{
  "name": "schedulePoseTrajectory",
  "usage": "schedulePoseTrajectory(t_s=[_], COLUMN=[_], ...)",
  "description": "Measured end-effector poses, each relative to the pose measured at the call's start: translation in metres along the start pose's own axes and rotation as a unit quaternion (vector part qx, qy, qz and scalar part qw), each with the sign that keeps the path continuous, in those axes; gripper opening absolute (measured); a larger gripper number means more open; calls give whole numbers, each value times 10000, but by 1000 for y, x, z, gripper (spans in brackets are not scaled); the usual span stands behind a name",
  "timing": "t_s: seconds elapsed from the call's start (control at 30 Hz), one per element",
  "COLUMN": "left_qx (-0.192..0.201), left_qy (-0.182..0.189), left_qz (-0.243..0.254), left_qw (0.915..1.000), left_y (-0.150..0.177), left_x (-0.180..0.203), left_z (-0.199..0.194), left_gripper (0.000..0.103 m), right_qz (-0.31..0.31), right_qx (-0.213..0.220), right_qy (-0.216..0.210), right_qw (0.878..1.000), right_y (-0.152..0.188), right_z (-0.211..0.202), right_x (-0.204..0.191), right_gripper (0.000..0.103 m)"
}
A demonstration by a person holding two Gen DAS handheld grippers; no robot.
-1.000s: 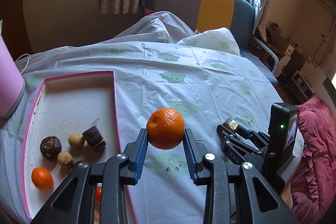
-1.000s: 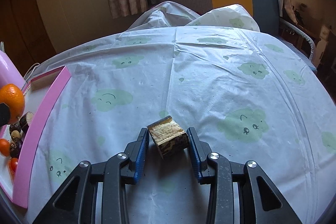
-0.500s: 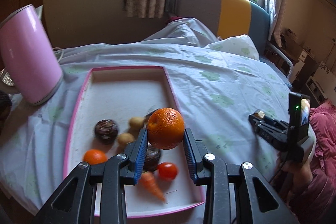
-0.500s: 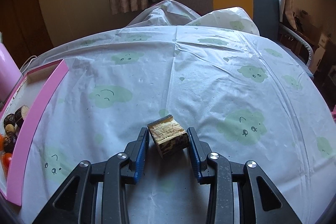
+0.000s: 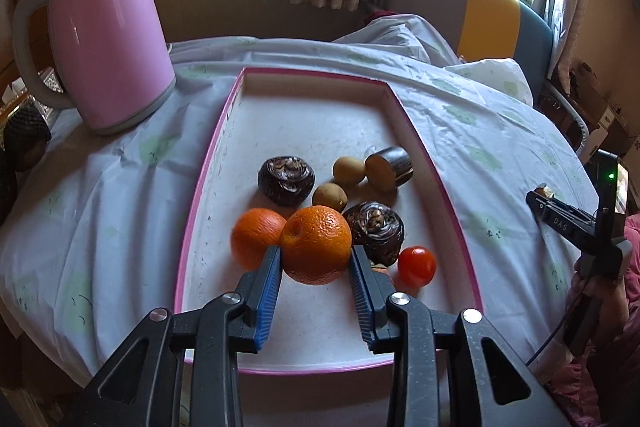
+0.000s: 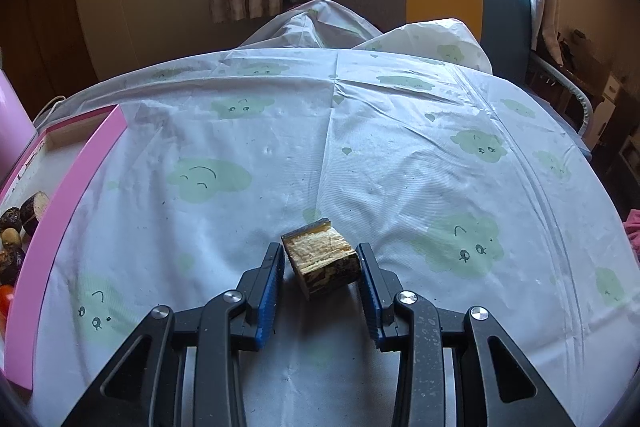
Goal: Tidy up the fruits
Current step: 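Carry the mandarin into the tray with the left gripper and release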
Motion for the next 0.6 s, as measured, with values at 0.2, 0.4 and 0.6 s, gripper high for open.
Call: schedulePoseTrajectory(t_s=[0.2, 0.4, 0.6], left_qx=[-100, -2, 146], left_qy=[-3, -3, -22], left_qz=[-58, -110, -174], left_qw=[9999, 9999, 9997], left_y=[4, 2, -1], left_x=[4, 3, 2], left_z=[11, 6, -7], left_gripper=[36, 36, 36], right_qz=[-5, -10, -29], right_qx=[-3, -4, -7], right_qy=[8, 14, 31], right_qw=[10000, 10000, 10000], right_y=[0, 0, 0], right_z=[0, 0, 0], right_x=[0, 0, 0], right_gripper=[37, 37, 37])
Point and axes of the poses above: each gripper's, at about its wrist camera, not at the fingertips, and z roughly the way its jaws point, x to its right, y to its underside, the point moved 3 cm from there along z, roughly the way its jaws point, and after that the axes turned 3 degrees about z, right-handed, at the moved point
